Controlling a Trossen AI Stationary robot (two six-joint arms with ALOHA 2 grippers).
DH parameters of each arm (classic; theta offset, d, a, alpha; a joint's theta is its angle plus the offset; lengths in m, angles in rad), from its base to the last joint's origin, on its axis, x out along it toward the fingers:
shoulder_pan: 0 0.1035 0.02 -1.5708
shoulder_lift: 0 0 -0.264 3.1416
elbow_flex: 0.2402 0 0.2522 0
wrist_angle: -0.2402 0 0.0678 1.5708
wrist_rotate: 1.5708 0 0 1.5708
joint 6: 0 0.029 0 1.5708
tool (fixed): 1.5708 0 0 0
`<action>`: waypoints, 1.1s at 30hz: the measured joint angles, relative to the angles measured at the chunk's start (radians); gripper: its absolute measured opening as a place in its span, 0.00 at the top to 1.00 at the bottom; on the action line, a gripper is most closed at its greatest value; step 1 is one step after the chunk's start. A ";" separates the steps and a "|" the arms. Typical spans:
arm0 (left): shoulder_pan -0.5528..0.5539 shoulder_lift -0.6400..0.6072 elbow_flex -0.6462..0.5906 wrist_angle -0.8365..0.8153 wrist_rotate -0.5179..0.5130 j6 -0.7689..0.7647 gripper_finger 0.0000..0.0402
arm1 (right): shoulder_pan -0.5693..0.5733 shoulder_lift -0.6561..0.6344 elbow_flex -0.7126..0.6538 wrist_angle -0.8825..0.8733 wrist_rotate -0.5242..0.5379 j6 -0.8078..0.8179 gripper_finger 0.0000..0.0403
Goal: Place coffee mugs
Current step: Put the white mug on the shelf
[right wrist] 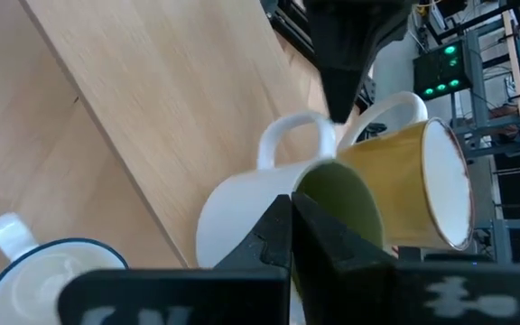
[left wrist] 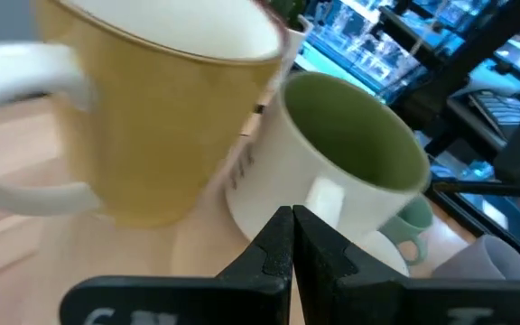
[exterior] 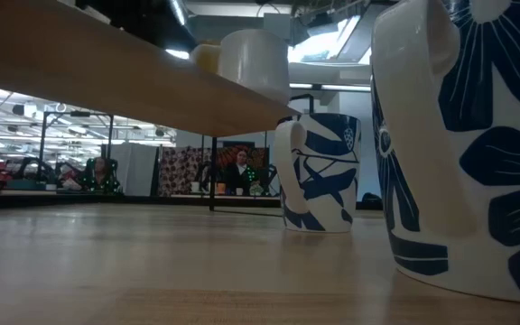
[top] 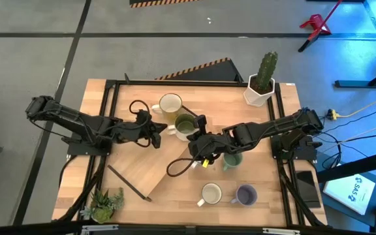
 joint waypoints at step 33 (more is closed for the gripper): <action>-0.056 -0.049 -0.001 -0.028 -0.045 0.013 1.00 | -0.033 0.122 0.000 0.053 -0.041 -0.014 1.00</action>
